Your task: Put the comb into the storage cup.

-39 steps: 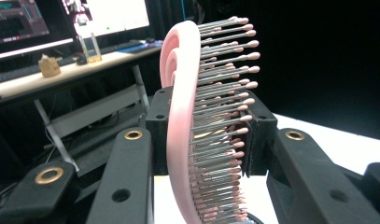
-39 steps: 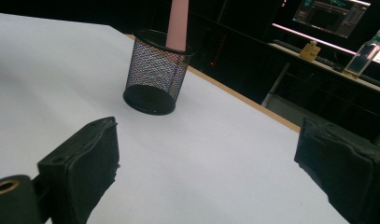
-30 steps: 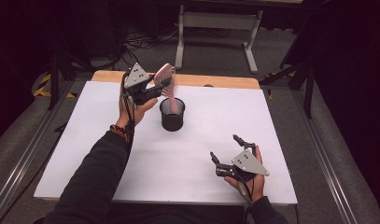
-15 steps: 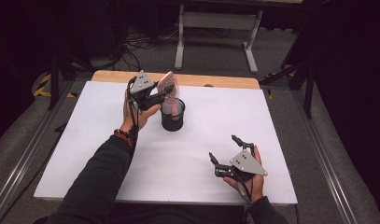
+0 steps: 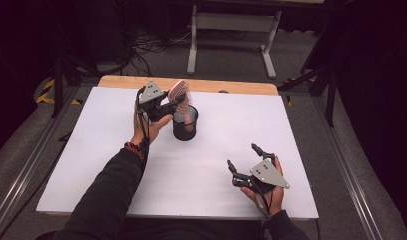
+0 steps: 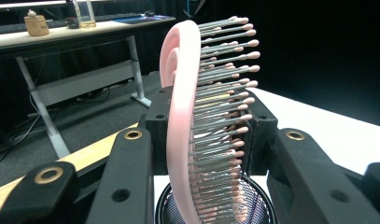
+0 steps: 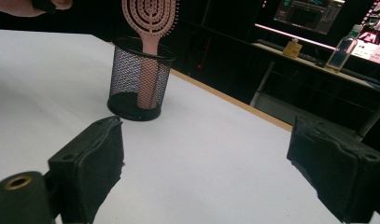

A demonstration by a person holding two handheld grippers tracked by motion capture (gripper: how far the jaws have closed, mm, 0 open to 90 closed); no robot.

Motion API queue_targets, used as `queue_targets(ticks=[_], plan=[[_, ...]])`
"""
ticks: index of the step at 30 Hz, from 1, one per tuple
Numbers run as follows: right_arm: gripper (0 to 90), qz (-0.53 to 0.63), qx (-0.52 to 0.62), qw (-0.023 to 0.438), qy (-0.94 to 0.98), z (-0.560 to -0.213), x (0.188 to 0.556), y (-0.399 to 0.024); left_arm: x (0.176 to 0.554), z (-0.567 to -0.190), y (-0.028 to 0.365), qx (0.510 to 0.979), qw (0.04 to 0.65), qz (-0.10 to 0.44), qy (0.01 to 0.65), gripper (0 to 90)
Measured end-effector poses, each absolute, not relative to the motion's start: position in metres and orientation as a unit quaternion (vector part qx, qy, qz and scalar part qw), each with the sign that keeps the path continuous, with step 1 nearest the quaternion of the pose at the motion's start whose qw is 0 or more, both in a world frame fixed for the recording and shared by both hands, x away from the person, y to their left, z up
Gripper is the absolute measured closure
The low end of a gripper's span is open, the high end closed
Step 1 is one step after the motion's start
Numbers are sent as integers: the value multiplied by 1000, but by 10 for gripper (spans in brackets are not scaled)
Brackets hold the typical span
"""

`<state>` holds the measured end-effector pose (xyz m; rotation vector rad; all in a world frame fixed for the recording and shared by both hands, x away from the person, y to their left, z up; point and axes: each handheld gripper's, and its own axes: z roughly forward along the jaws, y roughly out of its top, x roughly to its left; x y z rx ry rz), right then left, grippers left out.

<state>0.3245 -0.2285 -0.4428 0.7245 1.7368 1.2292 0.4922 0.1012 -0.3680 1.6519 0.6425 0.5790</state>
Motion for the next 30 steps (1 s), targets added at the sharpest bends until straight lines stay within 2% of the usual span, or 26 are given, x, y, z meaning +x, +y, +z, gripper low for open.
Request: queue_targets(ticks=[10, 16, 30], plan=[[108, 487, 285, 429, 706, -445, 326, -226, 495, -371, 104, 705, 604, 244, 282, 628], [112, 502, 305, 405, 700, -445, 329, -227, 497, -373, 108, 701, 604, 242, 292, 625], [110, 492, 292, 412, 710, -446, 327, -222, 504, -376, 119, 701, 592, 252, 309, 591]])
